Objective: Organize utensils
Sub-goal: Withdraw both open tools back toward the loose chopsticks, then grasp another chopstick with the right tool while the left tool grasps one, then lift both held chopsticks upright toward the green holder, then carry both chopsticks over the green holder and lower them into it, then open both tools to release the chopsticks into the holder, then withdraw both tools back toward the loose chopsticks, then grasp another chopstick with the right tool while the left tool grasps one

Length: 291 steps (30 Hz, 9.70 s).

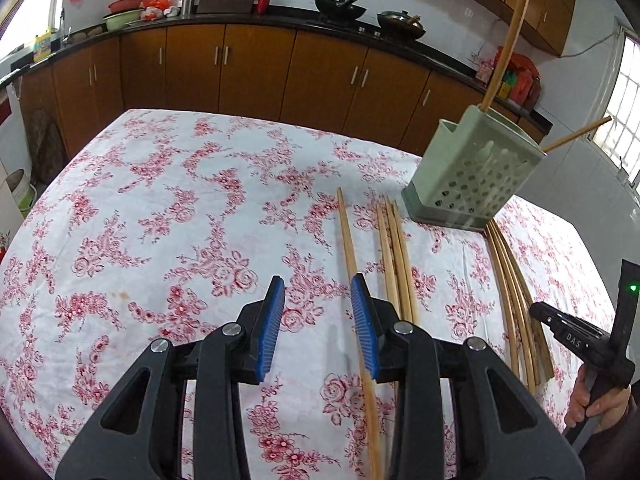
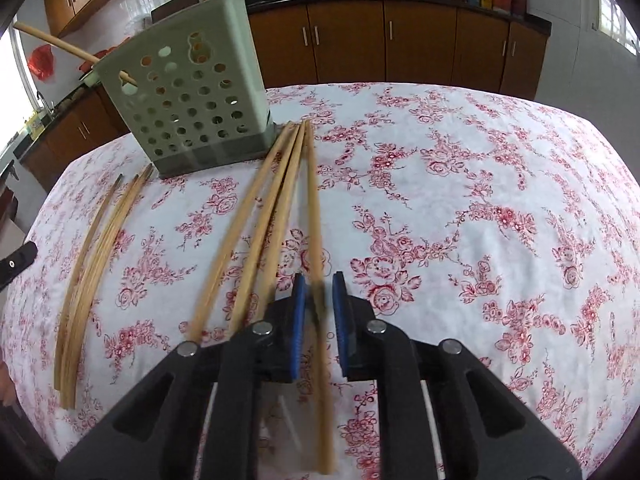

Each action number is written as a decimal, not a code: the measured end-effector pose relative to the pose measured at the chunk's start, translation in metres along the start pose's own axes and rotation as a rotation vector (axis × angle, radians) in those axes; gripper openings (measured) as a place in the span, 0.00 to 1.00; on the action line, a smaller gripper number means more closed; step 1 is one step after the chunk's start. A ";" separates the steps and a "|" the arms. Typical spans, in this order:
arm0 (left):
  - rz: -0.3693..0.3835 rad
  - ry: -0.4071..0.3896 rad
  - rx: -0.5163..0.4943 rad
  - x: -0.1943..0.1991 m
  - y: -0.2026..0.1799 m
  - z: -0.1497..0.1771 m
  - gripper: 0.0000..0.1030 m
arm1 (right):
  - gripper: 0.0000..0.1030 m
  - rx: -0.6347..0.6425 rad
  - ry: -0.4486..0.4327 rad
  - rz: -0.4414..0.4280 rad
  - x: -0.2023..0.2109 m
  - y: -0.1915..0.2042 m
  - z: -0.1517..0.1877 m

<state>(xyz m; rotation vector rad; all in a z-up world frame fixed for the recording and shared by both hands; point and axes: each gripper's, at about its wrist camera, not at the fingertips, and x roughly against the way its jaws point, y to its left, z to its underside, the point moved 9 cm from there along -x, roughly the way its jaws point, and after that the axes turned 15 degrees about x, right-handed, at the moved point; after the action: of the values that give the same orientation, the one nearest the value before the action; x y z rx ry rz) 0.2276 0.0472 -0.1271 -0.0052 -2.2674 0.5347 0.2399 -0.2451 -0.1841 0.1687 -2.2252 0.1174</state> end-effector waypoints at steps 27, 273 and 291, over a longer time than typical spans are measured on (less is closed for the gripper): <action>-0.115 0.079 -0.117 -0.047 -0.012 0.023 0.07 | 0.08 -0.064 -0.011 0.117 -0.002 -0.043 -0.004; -0.087 0.060 -0.083 -0.070 -0.003 -0.006 0.08 | 0.08 0.025 -0.019 0.116 -0.015 -0.040 -0.017; -0.067 0.065 -0.063 -0.069 -0.002 -0.005 0.08 | 0.09 0.019 -0.021 0.112 -0.015 -0.040 -0.016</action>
<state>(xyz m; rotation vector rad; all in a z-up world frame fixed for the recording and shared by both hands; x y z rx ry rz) 0.2792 0.0357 -0.1725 0.0222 -2.2115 0.4221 0.2676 -0.2811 -0.1850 0.0560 -2.2551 0.1981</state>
